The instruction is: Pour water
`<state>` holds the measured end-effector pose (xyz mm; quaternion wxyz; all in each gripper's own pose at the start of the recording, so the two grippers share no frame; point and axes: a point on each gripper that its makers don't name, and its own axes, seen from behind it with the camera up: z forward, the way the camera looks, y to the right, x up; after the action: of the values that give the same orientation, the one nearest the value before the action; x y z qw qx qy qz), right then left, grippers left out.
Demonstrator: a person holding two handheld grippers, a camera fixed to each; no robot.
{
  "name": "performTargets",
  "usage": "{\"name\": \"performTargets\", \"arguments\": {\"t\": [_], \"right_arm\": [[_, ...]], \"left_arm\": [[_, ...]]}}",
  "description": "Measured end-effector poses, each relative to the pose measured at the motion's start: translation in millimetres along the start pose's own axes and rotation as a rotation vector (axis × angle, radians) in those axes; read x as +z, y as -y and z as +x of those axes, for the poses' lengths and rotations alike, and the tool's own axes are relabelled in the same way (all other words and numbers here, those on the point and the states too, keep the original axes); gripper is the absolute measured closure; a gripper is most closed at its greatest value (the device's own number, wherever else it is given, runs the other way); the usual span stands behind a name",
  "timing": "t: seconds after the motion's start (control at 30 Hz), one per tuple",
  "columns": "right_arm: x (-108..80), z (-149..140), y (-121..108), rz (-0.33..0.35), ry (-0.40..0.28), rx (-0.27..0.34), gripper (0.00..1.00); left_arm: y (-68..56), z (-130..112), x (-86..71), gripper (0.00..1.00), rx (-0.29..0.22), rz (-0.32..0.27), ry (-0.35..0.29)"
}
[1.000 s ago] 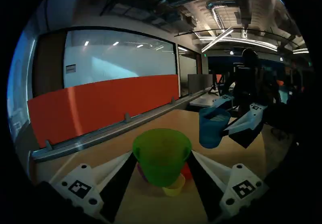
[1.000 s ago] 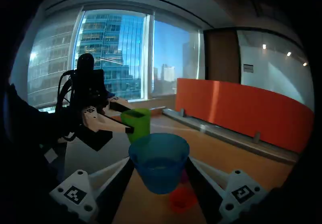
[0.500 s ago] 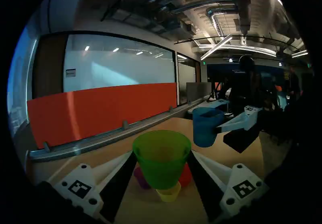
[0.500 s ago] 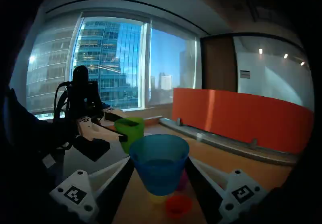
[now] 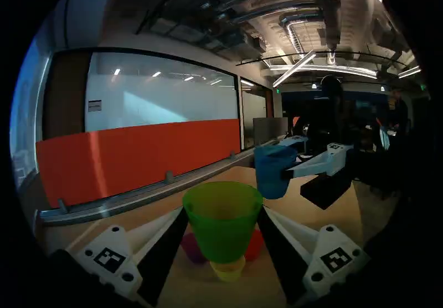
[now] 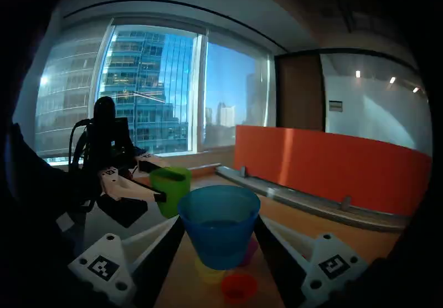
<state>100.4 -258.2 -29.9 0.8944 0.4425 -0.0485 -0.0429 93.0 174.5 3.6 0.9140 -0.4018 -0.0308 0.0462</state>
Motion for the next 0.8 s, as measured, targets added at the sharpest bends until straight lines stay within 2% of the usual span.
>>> {"name": "performTargets", "arguments": {"t": [0.5, 0.8], "right_arm": [[7.5, 9.8, -6.9, -0.002, -0.009, -0.014, 0.12], [13.6, 25.0, -11.0, -0.001, -0.014, -0.074, 0.12]], "left_arm": [[-8.3, -9.3, 0.5, 0.14, 0.002, -0.005, 0.008], [-21.1, -13.8, 3.0, 0.14, -0.013, -0.022, -0.001]]}}
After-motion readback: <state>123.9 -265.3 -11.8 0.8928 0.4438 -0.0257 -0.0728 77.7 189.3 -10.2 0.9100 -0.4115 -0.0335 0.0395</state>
